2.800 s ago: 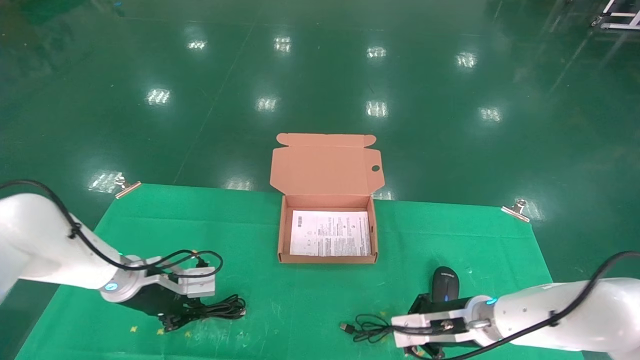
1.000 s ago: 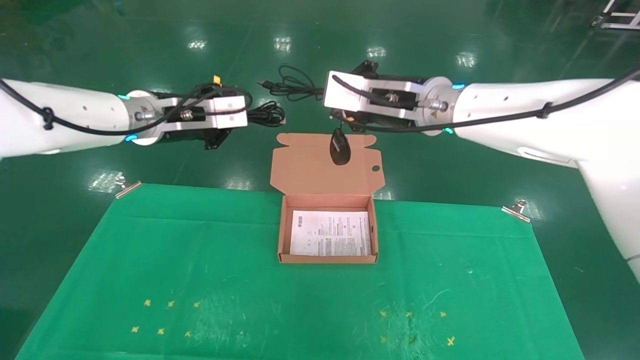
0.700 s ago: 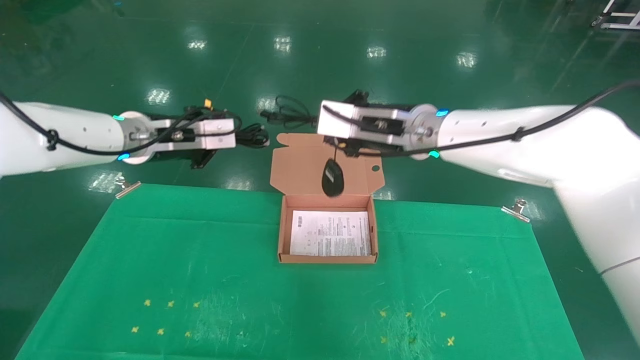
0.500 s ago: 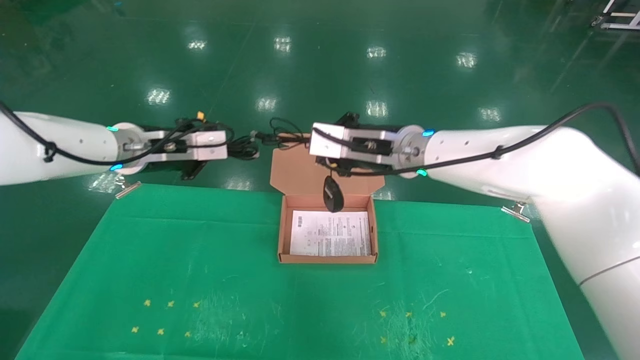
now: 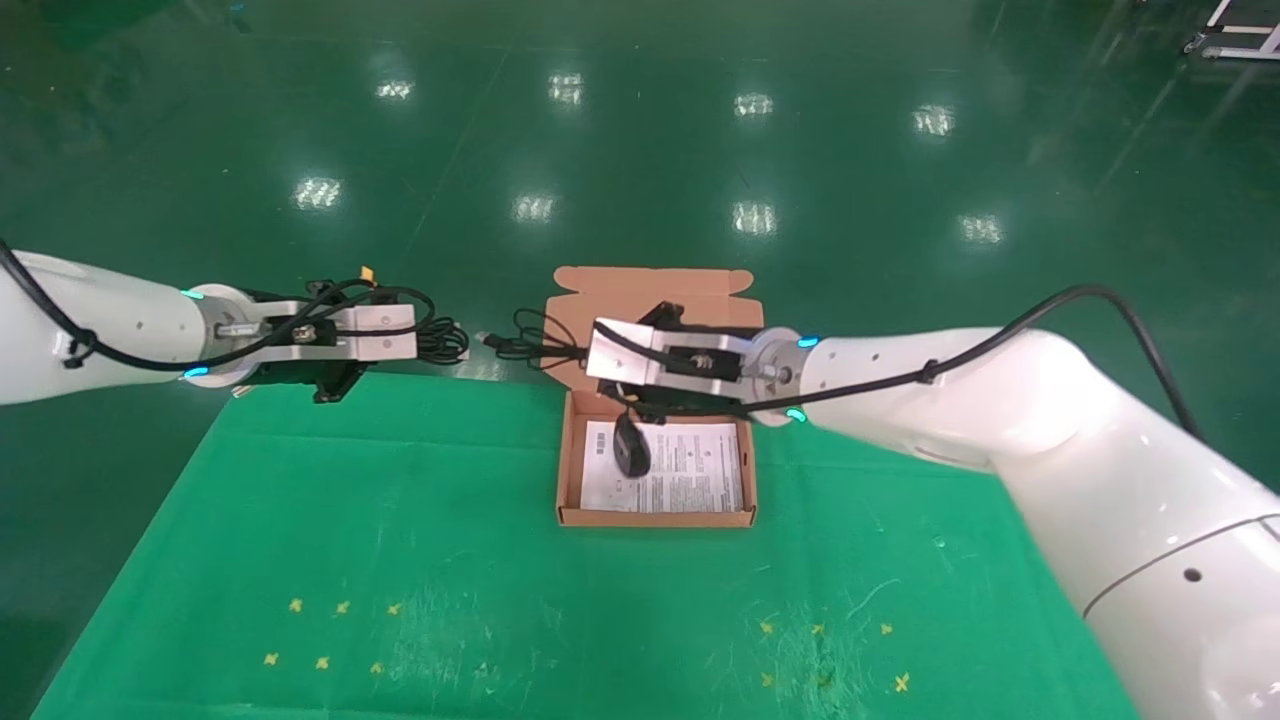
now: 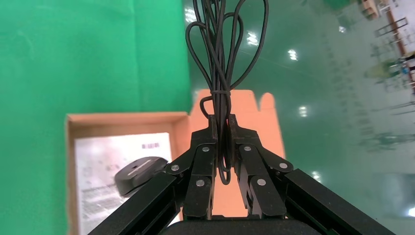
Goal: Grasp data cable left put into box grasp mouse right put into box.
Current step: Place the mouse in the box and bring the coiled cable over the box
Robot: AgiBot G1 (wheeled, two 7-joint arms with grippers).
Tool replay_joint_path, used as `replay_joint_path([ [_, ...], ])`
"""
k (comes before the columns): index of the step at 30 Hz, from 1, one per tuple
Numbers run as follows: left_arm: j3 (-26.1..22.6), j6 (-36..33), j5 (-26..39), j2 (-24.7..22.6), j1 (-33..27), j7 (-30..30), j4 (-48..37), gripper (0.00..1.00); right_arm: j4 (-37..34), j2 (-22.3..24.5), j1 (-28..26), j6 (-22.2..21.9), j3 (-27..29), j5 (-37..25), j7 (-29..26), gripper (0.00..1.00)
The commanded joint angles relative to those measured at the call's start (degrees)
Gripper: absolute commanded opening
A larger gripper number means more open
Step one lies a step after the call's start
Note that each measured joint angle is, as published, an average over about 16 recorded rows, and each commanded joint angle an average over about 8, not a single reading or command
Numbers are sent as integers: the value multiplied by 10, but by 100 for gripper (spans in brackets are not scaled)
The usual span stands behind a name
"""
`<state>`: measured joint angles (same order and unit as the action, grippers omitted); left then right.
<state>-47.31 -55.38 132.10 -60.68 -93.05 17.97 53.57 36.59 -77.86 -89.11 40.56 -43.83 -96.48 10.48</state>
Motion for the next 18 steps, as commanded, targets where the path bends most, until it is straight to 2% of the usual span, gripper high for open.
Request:
replay_joint_path([
  [1,-1,-4,5,3,3,8,10,0,-4,-2,4,-3,-9,16,1,0],
  [6,-1,-7,10,5,6,18,21,0,-21,-1,7,-23,-32,53,-11,0],
  [17,-1,-10,15,7,8,25,30,0,-105,-3,10,-51,-79,101,-62,0],
  [18,-1,-10,15,8,8,26,30,0,-109,-3,10,-52,-84,104,-67,3],
])
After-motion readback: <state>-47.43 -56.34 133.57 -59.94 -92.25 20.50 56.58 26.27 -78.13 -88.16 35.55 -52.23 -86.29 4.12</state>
